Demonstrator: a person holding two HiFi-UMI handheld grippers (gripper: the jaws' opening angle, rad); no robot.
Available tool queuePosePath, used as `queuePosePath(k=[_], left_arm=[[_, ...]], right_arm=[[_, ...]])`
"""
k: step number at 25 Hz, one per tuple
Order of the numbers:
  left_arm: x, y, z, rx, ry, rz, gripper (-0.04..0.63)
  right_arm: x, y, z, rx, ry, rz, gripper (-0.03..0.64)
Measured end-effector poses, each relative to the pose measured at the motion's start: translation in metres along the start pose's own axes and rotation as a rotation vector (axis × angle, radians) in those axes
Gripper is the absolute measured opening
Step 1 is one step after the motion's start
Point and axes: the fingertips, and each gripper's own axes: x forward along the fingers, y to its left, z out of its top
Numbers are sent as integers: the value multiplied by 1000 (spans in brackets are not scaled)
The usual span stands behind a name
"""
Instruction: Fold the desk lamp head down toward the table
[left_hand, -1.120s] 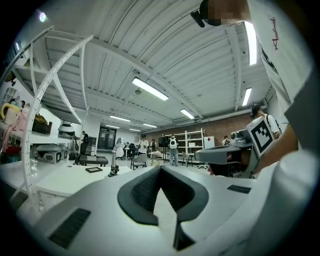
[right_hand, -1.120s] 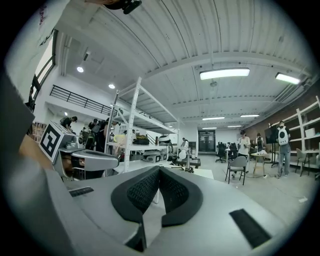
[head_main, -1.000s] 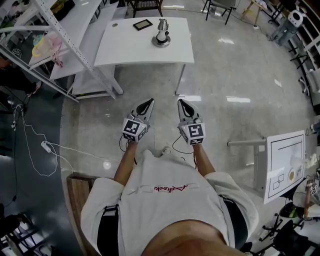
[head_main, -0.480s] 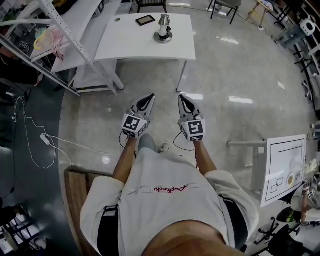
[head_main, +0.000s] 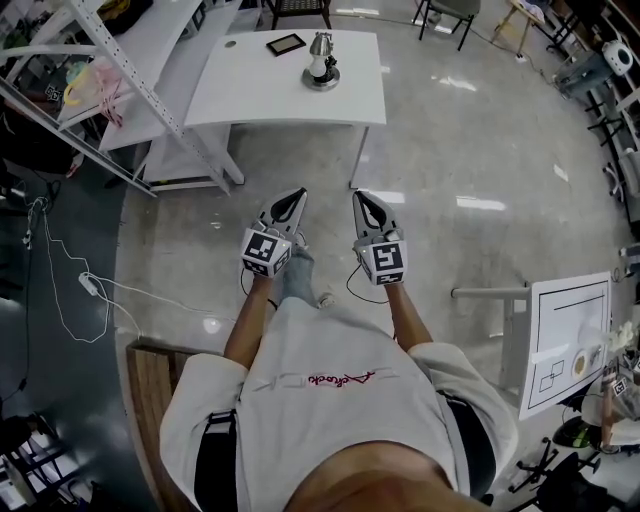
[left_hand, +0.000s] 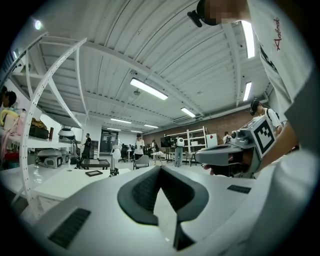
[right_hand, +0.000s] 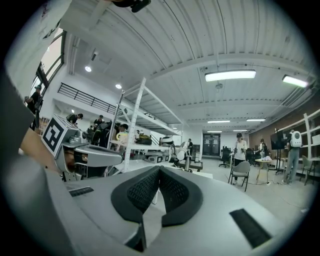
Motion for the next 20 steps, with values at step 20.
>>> queuePosePath(k=[20], left_arm=[[73,72,-16,-34,-7,15,20]], right_arm=[[90,-44,-16,-14,10,4,18]])
